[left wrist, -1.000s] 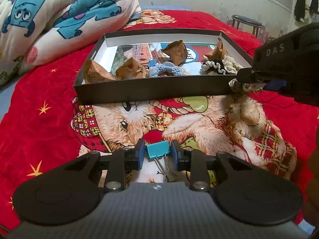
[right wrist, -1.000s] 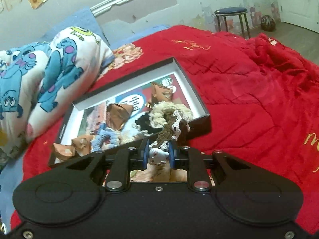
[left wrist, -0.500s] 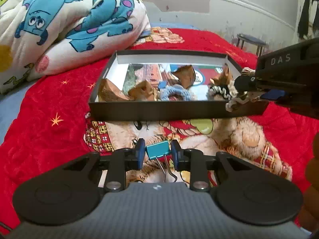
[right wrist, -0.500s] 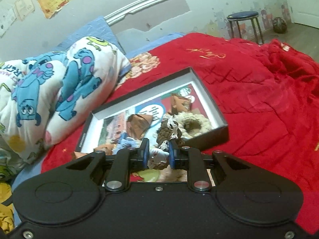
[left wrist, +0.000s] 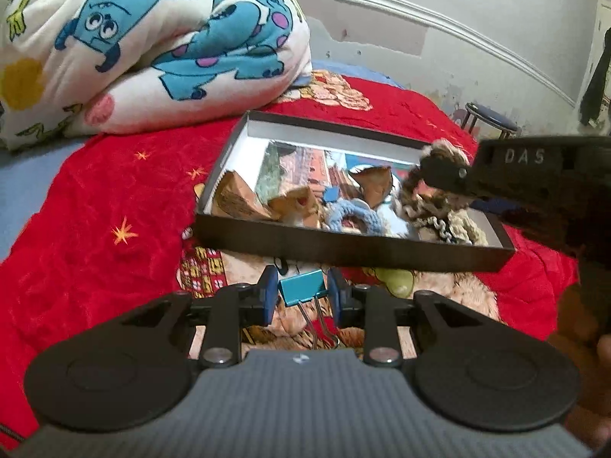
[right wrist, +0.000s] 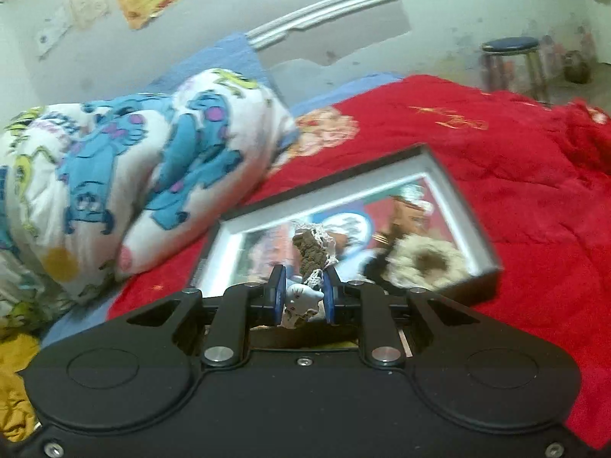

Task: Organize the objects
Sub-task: 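Carry the binder clip over the box while the right tool carries the scrunchie there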

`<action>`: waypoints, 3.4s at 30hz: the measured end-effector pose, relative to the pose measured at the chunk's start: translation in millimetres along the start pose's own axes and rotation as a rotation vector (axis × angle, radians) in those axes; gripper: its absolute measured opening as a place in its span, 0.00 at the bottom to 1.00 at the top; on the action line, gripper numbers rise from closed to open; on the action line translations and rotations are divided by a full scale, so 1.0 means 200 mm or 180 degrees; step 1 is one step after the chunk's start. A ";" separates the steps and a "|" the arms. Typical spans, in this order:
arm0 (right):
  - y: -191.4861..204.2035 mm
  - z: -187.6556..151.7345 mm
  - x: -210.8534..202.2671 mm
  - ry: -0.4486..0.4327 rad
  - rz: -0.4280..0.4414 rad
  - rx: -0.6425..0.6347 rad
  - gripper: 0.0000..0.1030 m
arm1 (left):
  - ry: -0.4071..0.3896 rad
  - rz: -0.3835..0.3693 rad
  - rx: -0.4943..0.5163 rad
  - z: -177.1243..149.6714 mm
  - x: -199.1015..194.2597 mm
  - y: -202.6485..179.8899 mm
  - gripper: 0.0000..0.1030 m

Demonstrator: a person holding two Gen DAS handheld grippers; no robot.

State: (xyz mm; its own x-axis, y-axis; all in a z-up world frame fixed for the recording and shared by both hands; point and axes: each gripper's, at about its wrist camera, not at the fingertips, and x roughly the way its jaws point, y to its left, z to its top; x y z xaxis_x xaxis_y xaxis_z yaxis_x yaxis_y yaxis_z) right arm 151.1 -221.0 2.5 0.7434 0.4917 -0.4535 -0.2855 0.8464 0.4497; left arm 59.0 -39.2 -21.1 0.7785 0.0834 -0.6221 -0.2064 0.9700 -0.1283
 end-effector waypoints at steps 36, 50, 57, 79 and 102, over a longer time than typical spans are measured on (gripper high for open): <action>-0.12 0.23 0.23 -0.0544 0.0522 0.0533 0.19 | -0.0756 0.0110 0.0334 0.45 0.16 -0.03 0.31; -0.19 0.26 0.35 -0.0752 0.0484 0.0821 0.19 | -0.0787 0.0228 0.0207 0.57 0.33 0.01 0.31; -0.24 0.29 0.34 -0.0887 0.0401 0.0843 0.19 | -0.0868 0.0156 0.0011 0.73 0.37 0.10 0.31; -0.21 0.16 0.60 -0.0170 0.0343 0.0964 0.19 | -0.0091 0.0080 0.0183 0.56 0.66 0.10 0.31; -0.17 0.12 0.66 0.0062 0.0189 0.0803 0.20 | 0.0240 0.0202 0.0609 0.44 0.75 -0.06 0.33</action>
State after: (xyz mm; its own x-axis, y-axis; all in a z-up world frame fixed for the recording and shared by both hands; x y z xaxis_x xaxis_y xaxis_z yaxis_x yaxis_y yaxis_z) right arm 272.6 -190.1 -54.4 0.7174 0.5449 -0.4341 -0.1665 0.7391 0.6526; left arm 230.5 -18.8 -45.4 0.7194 0.1354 -0.6813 -0.1318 0.9896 0.0575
